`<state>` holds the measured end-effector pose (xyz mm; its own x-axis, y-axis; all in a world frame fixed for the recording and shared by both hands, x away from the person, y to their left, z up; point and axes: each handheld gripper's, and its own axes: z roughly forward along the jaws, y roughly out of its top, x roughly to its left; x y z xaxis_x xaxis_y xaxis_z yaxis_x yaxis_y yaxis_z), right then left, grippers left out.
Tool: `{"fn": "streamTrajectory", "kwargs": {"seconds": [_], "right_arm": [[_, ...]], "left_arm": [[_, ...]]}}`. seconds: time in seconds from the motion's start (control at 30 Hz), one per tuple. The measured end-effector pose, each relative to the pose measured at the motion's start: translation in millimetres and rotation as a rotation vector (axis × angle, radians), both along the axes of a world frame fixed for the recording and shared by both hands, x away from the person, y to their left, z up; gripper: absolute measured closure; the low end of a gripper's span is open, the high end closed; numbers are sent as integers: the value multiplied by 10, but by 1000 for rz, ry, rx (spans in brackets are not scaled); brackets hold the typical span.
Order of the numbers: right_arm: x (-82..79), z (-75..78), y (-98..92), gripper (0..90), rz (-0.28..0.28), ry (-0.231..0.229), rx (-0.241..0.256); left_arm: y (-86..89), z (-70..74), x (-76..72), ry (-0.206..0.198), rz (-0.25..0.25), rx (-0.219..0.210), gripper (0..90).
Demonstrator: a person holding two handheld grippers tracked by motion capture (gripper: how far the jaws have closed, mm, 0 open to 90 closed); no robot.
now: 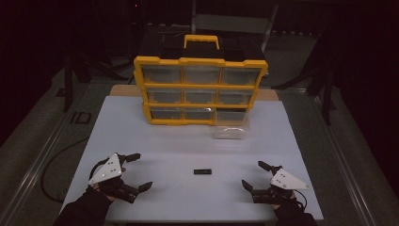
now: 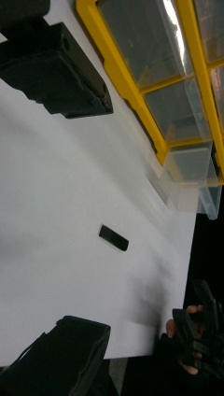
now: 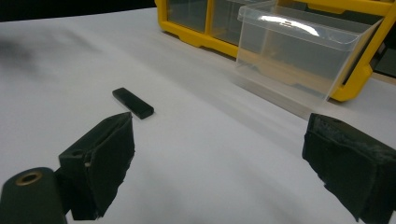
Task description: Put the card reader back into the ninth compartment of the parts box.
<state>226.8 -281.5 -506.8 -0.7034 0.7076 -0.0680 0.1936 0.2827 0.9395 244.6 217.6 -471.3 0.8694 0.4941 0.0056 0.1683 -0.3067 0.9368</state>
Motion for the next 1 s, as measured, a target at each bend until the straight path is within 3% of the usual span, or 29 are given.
{"fn": "streamTrajectory", "kwargs": {"seconds": [0.27,0.43,0.67,1.0], "right_arm": [[-3,5,2,92,1,-5,-5],[-4,7,-4,93,1,-4,-5],[-6,8,5,93,1,-1,0],[-5,11,3,93,2,0,16]], "left_arm": [[-104,116,54,8,-23,36,2],[-167,222,97,11,-38,80,2],[-252,368,160,-5,-55,103,1],[-442,477,197,1,-94,164,1]]}}
